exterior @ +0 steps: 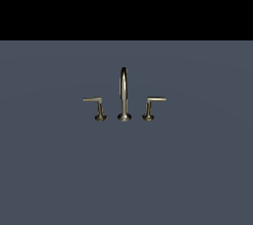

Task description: Turn on the faucet by rotating a designated handle.

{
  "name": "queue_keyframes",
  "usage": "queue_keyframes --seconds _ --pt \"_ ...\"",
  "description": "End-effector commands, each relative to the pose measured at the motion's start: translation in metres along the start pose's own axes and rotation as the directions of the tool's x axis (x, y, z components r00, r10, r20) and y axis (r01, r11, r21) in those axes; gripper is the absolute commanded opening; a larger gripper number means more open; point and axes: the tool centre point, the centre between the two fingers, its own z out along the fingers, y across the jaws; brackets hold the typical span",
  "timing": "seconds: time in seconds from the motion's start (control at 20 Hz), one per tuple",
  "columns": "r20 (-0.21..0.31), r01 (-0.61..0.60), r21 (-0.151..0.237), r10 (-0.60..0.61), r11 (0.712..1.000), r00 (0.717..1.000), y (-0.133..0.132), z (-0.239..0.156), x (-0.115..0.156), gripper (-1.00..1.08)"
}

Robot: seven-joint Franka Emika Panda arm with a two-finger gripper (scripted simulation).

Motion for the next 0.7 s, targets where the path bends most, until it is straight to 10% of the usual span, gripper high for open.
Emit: queue_keyframes --seconds 0.0,0.65 --pt "0.0 -0.053 0.001 0.053 0.999 0.999 -0.012 0.013 0.004 -1.0" --pt "0.002 -0.318 0.009 0.318 0.948 0.948 -0.069 0.081 0.037 -1.0"
